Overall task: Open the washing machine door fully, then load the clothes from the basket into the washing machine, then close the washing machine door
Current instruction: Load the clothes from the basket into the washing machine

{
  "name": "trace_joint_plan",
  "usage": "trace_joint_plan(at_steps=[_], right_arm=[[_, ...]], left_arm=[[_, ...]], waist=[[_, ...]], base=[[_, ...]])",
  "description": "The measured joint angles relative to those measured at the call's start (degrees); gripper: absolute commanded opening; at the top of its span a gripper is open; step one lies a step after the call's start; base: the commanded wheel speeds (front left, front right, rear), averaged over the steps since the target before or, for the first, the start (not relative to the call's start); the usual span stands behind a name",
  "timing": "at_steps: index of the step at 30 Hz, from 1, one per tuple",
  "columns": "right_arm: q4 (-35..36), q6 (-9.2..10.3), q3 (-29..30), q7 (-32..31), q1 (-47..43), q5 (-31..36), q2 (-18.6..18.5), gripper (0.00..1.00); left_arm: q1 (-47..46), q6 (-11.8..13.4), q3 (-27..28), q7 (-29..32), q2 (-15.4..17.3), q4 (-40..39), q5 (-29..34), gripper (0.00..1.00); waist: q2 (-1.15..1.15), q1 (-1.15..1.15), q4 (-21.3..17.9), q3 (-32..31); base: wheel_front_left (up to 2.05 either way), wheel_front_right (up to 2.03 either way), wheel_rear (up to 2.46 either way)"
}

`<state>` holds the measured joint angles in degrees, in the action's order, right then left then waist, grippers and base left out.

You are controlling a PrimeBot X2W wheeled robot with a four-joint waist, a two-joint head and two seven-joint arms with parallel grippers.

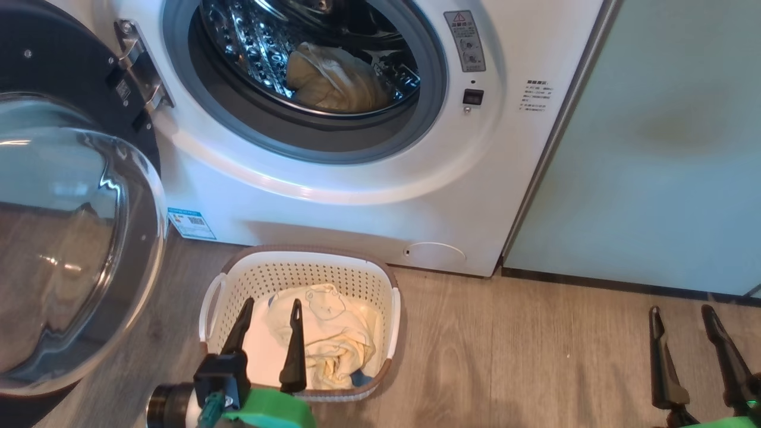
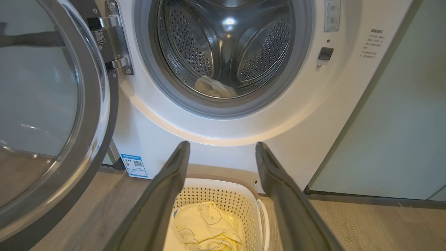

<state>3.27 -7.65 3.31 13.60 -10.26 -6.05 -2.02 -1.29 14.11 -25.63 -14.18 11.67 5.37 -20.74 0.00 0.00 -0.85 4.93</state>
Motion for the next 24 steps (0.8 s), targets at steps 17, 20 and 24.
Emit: trace_joint_plan(at_steps=[17, 20, 24], right_arm=[[1.7, 0.00, 0.1, 0.4, 5.1, -1.0, 0.0, 1.00], [1.9, 0.00, 0.0, 0.5, 7.1, -1.5, -0.2, 1.00], [1.9, 0.00, -0.1, 0.6, 9.2, -2.2, -0.7, 1.00]], left_arm=[[-10.9, -1.8, -1.2, 0.6, -2.7, 8.9, -0.5, 1.00], [-15.7, -3.6, -1.7, 1.1, -4.0, 13.6, -1.2, 1.00], [-21.1, -5.3, -2.2, 1.2, -5.2, 19.2, -1.5, 1.00]], waist=[[0.00, 0.01, -0.4, 9.8], [0.00, 0.01, -0.6, 13.2], [0.00, 0.02, -0.9, 16.8]], base=[[0.00, 0.00, 0.00], [0.00, 0.00, 0.00], [0.00, 0.00, 0.00]])
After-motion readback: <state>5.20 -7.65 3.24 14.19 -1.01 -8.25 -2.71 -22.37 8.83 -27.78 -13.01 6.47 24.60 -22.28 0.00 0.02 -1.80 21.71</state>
